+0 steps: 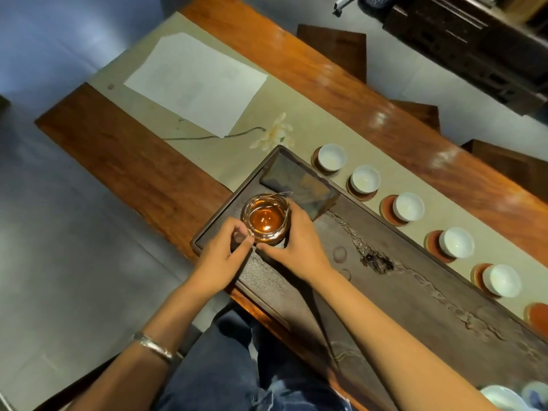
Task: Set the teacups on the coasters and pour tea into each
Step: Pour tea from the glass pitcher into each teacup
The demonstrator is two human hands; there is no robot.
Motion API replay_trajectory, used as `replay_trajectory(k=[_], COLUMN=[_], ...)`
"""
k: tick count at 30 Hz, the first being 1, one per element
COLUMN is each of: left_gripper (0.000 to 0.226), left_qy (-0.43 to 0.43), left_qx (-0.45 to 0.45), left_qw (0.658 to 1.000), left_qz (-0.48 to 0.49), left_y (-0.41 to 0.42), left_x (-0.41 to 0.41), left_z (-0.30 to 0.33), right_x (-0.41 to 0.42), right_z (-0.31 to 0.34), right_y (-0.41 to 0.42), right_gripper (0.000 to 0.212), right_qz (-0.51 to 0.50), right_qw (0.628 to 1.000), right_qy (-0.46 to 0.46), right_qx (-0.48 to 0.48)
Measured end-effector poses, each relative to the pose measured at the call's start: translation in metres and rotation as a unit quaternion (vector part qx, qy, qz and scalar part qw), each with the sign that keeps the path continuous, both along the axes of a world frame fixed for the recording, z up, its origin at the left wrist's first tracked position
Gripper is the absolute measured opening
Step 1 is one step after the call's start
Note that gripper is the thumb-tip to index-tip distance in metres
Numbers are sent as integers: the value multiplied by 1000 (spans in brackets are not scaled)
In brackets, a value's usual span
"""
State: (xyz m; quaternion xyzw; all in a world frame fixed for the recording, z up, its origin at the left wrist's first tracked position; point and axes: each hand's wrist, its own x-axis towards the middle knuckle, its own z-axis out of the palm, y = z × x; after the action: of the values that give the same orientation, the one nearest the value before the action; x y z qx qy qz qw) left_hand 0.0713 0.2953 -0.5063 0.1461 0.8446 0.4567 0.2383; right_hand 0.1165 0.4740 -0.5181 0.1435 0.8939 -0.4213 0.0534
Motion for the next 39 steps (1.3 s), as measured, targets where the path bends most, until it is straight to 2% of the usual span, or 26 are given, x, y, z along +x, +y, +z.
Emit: replay_trajectory(k=[13, 19, 22, 24, 25, 28, 33, 39], left_gripper=[8, 3, 7, 1, 6, 13, 3, 7], left_qy=[49, 98, 100, 84, 82, 88, 103, 90], left_qx=[7, 26, 32, 34, 33, 14, -16, -33], left_qw=[999, 993, 991, 990, 989, 982, 972, 969], left_qz=[-6, -62, -84, -108, -121, -164, -213, -228], left_y=[11, 26, 37, 44, 48, 57, 71, 84], left_x=[-6, -26, -40, -53, -59, -76, -102, -126], left_z=[22, 44, 51, 54, 55, 56, 56, 58], right_x=[0, -7, -12, -16, -18, -27, -43, -59], right_z=[10, 28, 34, 38, 39, 39, 32, 24], right_y=[5, 15, 21, 25, 27, 34, 40, 39], right_gripper=[94, 100, 96, 96, 96, 92, 89, 88], right_qz=[-39, -79, -111, -129, -138, -165, -210, -249], right_qw=[997, 994, 989, 987, 986, 981, 969, 956], right_qy=[51, 65, 75, 80, 79, 75, 70, 79], right_qx=[-42, -47, -55, -57, -59, -74, -106, -134])
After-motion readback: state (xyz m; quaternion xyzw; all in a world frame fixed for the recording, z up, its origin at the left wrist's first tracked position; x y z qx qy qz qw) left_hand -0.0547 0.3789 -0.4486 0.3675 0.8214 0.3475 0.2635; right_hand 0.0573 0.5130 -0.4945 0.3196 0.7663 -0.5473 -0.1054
